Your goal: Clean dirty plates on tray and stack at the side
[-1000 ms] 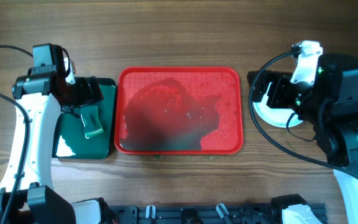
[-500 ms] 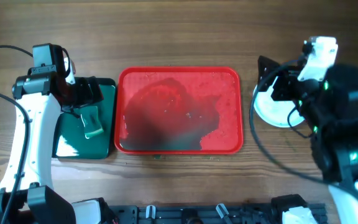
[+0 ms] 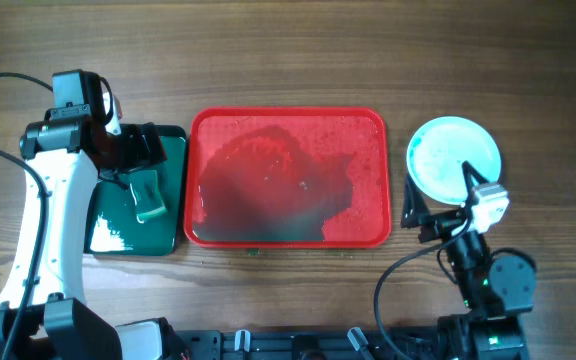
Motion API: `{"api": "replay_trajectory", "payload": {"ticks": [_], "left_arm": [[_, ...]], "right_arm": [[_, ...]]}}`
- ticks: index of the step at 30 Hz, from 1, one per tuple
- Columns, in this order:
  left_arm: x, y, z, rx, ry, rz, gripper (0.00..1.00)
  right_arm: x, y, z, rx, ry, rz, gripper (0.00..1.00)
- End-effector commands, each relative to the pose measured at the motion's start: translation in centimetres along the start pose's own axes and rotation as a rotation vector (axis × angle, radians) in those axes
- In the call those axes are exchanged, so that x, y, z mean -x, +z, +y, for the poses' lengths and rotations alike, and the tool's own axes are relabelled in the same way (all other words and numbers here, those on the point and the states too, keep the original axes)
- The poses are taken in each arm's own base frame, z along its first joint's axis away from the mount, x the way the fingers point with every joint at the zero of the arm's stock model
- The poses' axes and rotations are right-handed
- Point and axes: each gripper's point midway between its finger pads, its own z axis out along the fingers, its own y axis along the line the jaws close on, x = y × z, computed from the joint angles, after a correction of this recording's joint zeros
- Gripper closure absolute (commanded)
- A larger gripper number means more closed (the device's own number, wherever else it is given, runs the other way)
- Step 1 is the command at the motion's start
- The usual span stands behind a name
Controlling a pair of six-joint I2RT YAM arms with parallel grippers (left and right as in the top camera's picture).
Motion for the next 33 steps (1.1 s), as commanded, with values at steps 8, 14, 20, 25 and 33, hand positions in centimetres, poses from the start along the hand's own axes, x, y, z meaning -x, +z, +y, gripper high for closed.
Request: {"api": "replay_trajectory", "payload": {"ticks": [8,14,20,25,33], "left_arm": [[0.3,-0.4,-0.1,-0.014,-0.013,-0.011,0.0],[0.3,-0.4,-0.1,-0.014,-0.013,-0.012,0.0],[0.3,-0.4,-0.1,-0.014,-0.013,-0.012,0.0],[0.3,-0.4,-0.1,-0.014,-0.013,-0.011,0.0],[1.1,-2.0,2.1,0.11,0.011,-0.087,0.0]], "right_arm": [[-3.1,-1.0,0.8,0.058,-0.016,0.002,0.0],[-3.2,-1.0,0.8,0.056,-0.01,0.007,0.0],[-3.2,-1.0,0.8,0.056,-0.01,0.007,0.0],[-3.2,-1.0,0.8,0.056,-0.01,0.007,0.0],[-3.2,-1.0,0.8,0.056,-0.01,0.007,0.0]]}}
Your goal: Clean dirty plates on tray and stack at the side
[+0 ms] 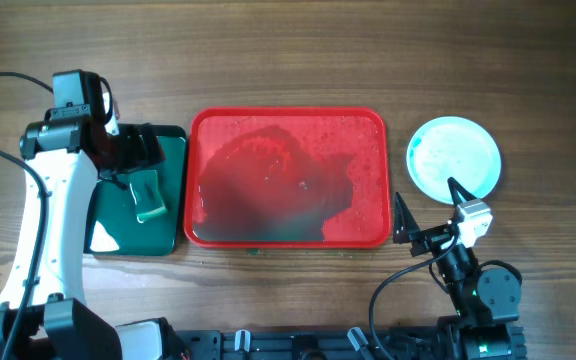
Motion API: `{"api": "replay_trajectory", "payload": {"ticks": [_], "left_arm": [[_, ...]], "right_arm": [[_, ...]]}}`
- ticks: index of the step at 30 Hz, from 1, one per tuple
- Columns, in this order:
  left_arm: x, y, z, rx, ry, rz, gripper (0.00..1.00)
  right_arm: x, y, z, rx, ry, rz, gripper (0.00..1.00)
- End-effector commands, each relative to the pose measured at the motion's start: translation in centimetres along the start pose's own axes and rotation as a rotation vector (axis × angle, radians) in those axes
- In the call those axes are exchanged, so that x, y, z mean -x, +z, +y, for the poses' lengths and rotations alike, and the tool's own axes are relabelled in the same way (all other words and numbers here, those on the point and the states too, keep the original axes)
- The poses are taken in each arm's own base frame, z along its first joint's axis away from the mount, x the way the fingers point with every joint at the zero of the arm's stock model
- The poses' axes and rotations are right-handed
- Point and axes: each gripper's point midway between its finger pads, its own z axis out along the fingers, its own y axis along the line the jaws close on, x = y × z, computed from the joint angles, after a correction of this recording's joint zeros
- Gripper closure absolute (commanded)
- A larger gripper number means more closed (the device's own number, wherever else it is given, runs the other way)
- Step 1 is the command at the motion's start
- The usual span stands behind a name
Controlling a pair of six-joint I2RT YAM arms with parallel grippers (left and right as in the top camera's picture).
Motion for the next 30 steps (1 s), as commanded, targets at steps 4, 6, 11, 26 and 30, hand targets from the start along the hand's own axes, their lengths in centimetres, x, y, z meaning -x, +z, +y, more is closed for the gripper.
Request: {"api": "replay_trajectory", "payload": {"ticks": [4,6,11,26,30], "left_arm": [[1.3,-4.7,1.3,0.039,0.001,-0.165,0.0],[1.3,-6.8,1.3,0.026,-0.004,-0.229,0.0],[0.2,-13.0,1.4,-0.017,-0.006,-0.414,0.0],[-4.1,-18.1,-1.3,-0.248,0.073,-0.955,0.0],[-4.4,-16.9,-1.8,-0.303,0.064,-1.101,0.0]], "right_arm": [[0.3,-0.1,0.2,0.014,-0.011,-0.014,0.0],[0.3,-0.1,0.2,0.014,-0.011,-0.014,0.0],[0.3,-0.1,0.2,0.014,-0.011,-0.014,0.0],[0.3,-0.1,0.2,0.014,-0.01,-0.014,0.0],[0.3,-0.1,0.2,0.014,-0.01,-0.014,0.0]]}}
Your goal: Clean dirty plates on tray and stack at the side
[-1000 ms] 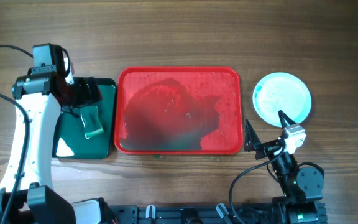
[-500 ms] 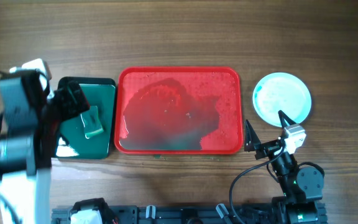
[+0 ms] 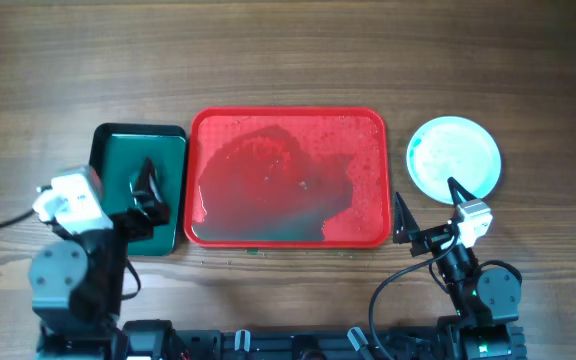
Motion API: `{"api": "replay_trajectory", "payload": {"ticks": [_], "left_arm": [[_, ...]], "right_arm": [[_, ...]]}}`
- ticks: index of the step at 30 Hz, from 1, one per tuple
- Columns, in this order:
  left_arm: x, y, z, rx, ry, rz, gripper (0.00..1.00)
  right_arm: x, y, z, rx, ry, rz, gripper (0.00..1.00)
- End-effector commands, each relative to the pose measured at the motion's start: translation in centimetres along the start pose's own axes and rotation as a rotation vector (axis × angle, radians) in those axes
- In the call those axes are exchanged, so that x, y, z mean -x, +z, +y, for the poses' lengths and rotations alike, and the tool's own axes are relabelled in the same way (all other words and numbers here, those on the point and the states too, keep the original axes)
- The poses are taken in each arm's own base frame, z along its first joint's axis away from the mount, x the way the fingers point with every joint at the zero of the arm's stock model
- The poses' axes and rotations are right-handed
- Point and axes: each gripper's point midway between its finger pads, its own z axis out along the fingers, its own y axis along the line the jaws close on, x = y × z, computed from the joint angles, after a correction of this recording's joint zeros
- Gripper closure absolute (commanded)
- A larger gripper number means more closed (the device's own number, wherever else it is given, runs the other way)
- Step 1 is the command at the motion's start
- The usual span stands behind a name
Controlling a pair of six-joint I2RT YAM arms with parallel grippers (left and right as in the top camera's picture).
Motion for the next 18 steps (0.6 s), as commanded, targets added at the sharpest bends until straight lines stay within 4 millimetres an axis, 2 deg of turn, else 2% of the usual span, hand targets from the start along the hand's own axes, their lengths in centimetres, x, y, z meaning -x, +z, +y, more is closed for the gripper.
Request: {"api": "replay_trajectory", "payload": {"ticks": [1,6,11,18], "left_arm": [[-1.6,0.5,-0.1,-0.039,0.006,-0.134,0.0],[-4.3,1.2,-0.1,-0.08,-0.008,-0.261,0.0],[-7.0,1.9,0.4,-0.088,-0.014,-0.312,0.0],[-8.2,2.3,1.3,-0.059,-0.014,-0.308,0.0]], "right_arm": [[0.3,-0.1,0.2,0.014,-0.011,-0.014,0.0],[0.3,-0.1,0.2,0.014,-0.011,-0.014,0.0],[0.3,-0.1,0.2,0.014,-0.011,-0.014,0.0],[0.3,-0.1,0.2,0.014,-0.011,-0.014,0.0]]}}
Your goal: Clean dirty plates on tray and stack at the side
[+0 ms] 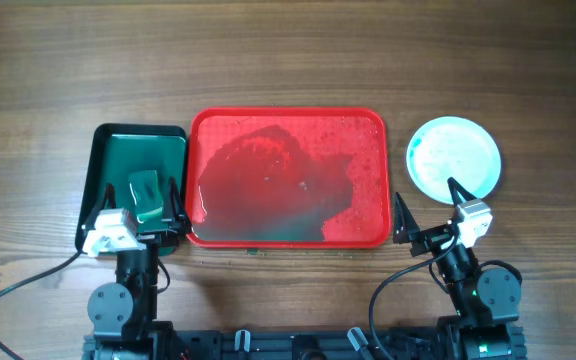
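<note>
A pale turquoise plate [454, 157] lies on the table to the right of the red tray [288, 125]. No plate is on the tray, and its floor is wet and smeared. A green sponge [148, 193] rests in the dark green tray [118, 150] at the left. My left gripper [135, 205] stands open near the table's front edge, over the near end of the green tray. Open too, my right gripper [428, 205] sits at the front, just short of the plate, holding nothing.
The wooden table [288, 50] stretches behind the trays. Both arm bases and their cables [18, 285] occupy the front edge. A few small crumbs lie just in front of the red tray.
My left arm has drawn in further toward its base, its wrist now lower and more to the right. The sponge shows uncovered in the green tray. The right arm has not moved.
At first my left arm reached over the green tray with its gripper at the sponge, and my right gripper sat at the plate's near rim. Then the right arm had pulled back from the plate. Later the left arm was drawn back, and now both rest open at the front.
</note>
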Motion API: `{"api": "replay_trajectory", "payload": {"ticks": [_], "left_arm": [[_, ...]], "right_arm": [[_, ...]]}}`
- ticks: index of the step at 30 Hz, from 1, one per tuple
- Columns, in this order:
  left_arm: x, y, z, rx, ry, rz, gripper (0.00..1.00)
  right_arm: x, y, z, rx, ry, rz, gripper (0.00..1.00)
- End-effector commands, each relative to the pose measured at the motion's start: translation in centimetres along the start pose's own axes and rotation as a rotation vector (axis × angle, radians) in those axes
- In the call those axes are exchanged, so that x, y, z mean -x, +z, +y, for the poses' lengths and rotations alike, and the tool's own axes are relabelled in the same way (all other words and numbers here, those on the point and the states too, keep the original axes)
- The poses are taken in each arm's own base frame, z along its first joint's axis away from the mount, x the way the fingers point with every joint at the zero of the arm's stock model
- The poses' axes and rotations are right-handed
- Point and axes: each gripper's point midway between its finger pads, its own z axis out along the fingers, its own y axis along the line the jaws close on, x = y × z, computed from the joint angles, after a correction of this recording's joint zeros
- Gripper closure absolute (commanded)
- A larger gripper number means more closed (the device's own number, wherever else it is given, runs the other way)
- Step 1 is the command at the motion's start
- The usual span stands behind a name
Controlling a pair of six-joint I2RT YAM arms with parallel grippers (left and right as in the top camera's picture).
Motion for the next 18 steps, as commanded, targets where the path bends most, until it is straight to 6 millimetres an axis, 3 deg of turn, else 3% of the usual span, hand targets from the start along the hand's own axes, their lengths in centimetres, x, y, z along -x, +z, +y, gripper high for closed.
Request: {"api": "replay_trajectory", "payload": {"ticks": [1,5,10,15,18], "left_arm": [[-0.6,0.0,0.9,0.034,0.015,-0.004,0.0],[-2.2,0.1,1.3,0.044,0.018,0.025,0.0],[-2.7,0.1,1.4,0.048,0.023,0.045,0.0],[-5.3,-0.2,2.0,0.069,0.032,0.151,0.0],[-5.1,-0.2,2.4,0.084,0.031,0.146,0.0]], "right_arm": [[0.3,-0.1,0.2,0.014,-0.011,-0.013,0.0],[0.3,-0.1,0.2,0.014,-0.011,-0.013,0.0],[0.3,-0.1,0.2,0.014,-0.01,-0.013,0.0],[0.3,-0.1,0.2,0.014,-0.01,-0.013,0.0],[0.3,-0.1,0.2,0.014,-0.011,-0.013,0.0]]}}
